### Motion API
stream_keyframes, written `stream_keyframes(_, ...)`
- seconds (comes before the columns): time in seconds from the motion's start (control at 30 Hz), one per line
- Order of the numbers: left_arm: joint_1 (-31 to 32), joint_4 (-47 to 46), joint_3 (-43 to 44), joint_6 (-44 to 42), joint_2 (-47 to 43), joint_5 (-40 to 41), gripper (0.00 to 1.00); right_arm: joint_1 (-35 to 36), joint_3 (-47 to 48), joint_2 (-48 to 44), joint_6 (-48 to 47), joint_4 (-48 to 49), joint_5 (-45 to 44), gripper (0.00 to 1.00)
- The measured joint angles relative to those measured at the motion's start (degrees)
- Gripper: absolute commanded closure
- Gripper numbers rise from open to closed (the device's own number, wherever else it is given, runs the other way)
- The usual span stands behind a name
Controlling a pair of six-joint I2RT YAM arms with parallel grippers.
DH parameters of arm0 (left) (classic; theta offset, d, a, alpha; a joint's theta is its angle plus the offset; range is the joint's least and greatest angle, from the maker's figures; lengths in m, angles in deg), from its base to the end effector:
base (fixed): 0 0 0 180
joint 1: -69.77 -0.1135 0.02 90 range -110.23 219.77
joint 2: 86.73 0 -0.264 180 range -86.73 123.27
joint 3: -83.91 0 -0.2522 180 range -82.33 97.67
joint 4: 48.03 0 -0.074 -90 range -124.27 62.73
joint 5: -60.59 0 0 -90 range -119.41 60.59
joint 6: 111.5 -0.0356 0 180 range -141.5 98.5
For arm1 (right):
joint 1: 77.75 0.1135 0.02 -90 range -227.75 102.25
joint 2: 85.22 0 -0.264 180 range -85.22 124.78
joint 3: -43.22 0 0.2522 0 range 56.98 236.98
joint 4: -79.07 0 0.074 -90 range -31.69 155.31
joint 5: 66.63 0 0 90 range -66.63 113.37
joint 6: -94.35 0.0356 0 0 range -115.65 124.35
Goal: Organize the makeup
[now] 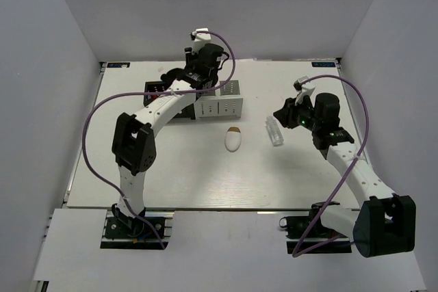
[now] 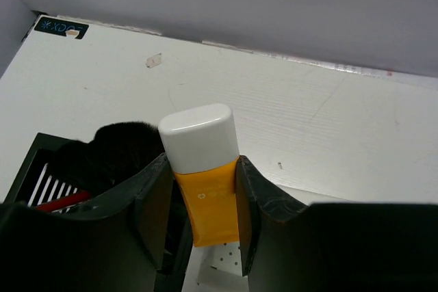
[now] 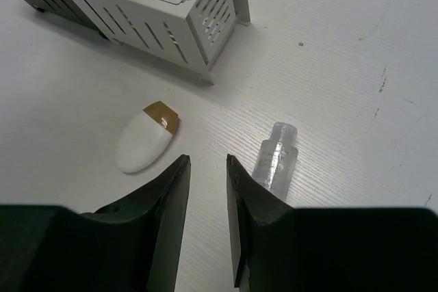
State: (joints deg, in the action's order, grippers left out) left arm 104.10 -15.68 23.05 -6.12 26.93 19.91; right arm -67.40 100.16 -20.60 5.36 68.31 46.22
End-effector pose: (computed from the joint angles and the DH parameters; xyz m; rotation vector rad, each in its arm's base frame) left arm 0.3982 -0.2392 0.3355 -0.2055 1.8685 0.2865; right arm 0.2514 0.0600 0.2845 -0.4257 1.8503 0.5118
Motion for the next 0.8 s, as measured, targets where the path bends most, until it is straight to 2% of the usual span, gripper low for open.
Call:
stream_keyframes(0.27,-0.3,-1.1,0.0,-1.7,2.8,-0.7,0.81,-0.2,-0.9,-0.2,-1.5,0.0,-0.3,0.67)
stream_keyframes(0.6,-0.3,-0.9,-2.3,0.9,2.6,-2.1,0.78,-0.2,-1.0,-0.2,-1.7,0.0,-0.3,0.66)
stream_keyframes(0.7,-0.3,-0.7,-2.6,1.4,2.6,-2.4,0.69,-0.2,-1.0,-0.2,-1.8,0.0,-0.3,0.66)
stream_keyframes(0.73,-0.3,-0.6,-2.6,1.7,2.6,-2.5,0.63,-0.2,-1.0,-0.2,-1.9,0.0,-0.3,0.66)
stream_keyframes(0.77,-0.3,-0.6,-2.6,1.7,2.6,-2.6,0.52,-0.2,-1.0,-0.2,-2.0,0.0,-0.3,0.65)
stream_keyframes(0.8,-0.3,-0.6,-2.6,1.9,2.6,-2.7,0.49,-0.2,-1.1,-0.2,-2.1,0.1,-0.3,0.64)
